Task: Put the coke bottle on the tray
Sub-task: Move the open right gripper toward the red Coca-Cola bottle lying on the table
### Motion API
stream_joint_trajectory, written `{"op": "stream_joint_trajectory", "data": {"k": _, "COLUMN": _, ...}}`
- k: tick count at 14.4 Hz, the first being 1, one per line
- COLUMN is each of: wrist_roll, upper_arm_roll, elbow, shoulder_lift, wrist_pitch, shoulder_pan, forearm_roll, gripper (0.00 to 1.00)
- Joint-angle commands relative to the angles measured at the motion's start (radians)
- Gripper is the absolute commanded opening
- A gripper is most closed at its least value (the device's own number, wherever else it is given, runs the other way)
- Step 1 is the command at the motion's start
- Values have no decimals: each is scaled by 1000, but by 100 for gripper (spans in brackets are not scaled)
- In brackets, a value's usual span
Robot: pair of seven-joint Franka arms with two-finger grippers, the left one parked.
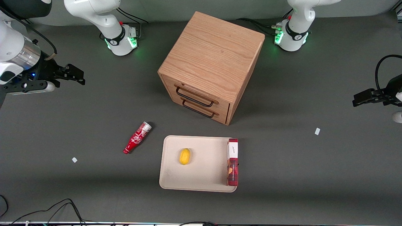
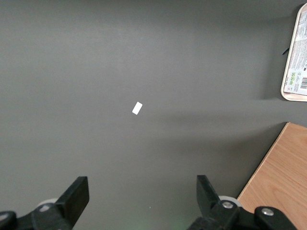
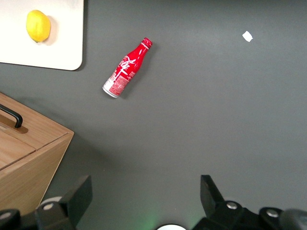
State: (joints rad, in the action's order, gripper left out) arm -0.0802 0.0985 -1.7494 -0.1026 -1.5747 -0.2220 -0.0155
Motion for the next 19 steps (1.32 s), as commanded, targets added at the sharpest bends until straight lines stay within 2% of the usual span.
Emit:
{"op": "stream_joint_trajectory", "data": {"k": 1, "wrist_roll": -13, "upper_arm_roll": 10, "elbow": 37, "shoulder_lift": 21, "wrist_pitch": 25, "shoulder_pan": -8, "forearm_roll": 11, "gripper": 100}}
{"op": "stream_joint_trajectory", "data": {"k": 6, "wrist_roll": -53, "upper_arm_roll": 9, "elbow": 77, "shoulder_lift": 78, "wrist_pitch": 28, "shoulder_pan": -22, "forearm_roll": 6, "gripper": 100}}
{"op": "stream_joint_trajectory", "data": {"k": 11, "wrist_roll": -190, "upper_arm_roll": 7, "elbow": 59, "shoulder_lift": 171, "wrist_pitch": -2, "shoulder_pan": -16, "forearm_roll": 3, "gripper": 100}}
{"op": "stream_joint_trajectory", "data": {"k": 14, "wrist_roll": -341, "upper_arm_roll": 1, "elbow": -51, "shoulder_lift": 195, "wrist_pitch": -176, "shoulder_pan": -22, "forearm_roll": -46, "gripper": 100}}
{"op": "stream_joint_trajectory", "data": {"k": 19, "wrist_roll": -599, "upper_arm_roll": -65, "elbow": -206, "shoulder_lift": 253, "wrist_pitch": -488, "shoulder_pan": -23, "forearm_roll": -47, "gripper": 100}}
